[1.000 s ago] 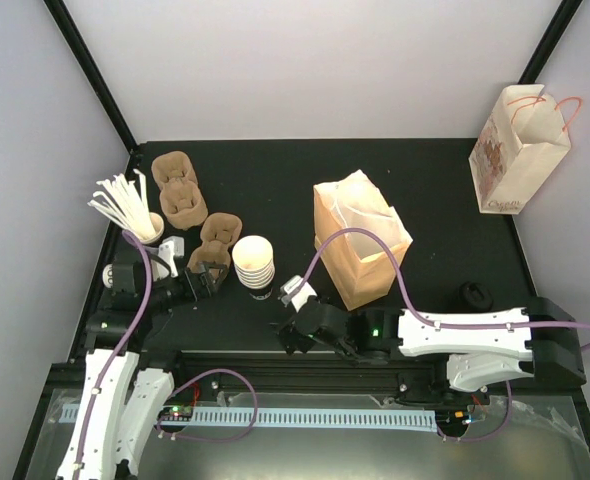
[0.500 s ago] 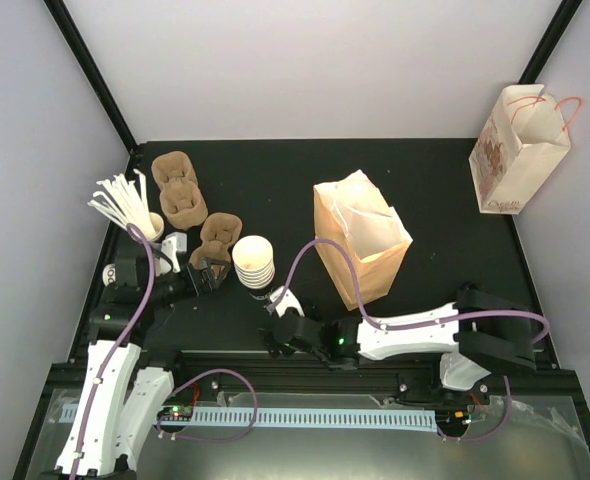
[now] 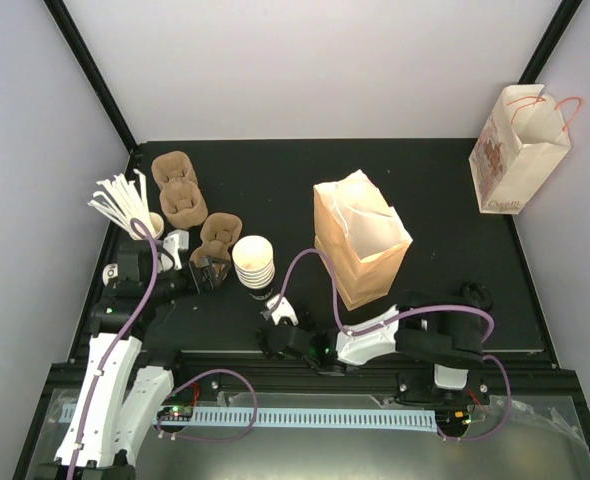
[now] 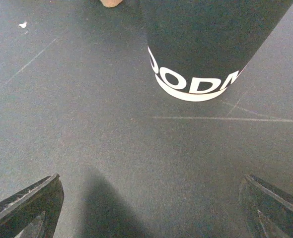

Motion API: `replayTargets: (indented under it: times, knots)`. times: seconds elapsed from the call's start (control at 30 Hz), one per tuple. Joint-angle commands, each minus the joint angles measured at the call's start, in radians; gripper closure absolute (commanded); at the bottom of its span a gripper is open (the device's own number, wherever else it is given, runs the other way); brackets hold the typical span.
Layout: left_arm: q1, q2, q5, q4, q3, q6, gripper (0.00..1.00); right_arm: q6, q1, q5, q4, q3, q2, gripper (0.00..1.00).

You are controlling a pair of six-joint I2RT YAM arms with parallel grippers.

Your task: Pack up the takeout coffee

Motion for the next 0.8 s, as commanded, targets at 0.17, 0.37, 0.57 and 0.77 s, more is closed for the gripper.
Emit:
replayTargets:
  times: [0.17,0.37,0.57,0.77]
  knots:
    - [-0.006,-0.022,-0.073,-0.005,0.052,0.021,0.01,-0.019,-0.053,0.126,0.215,0.033,0.102,0.10]
    - [-0.006,-0.028,-0.088,-0.019,0.052,0.022,0.01,-0.031,-0.099,0.090,0.303,0.022,0.155,0.15]
    - [-0.005,-0.012,-0.095,-0.016,0.053,0.022,0.01,-0.052,-0.170,0.024,0.369,0.028,0.211,0.21]
    - [-0.005,0.007,-0.113,-0.015,0.050,0.022,0.01,-0.069,-0.204,-0.010,0.399,0.061,0.262,0.22]
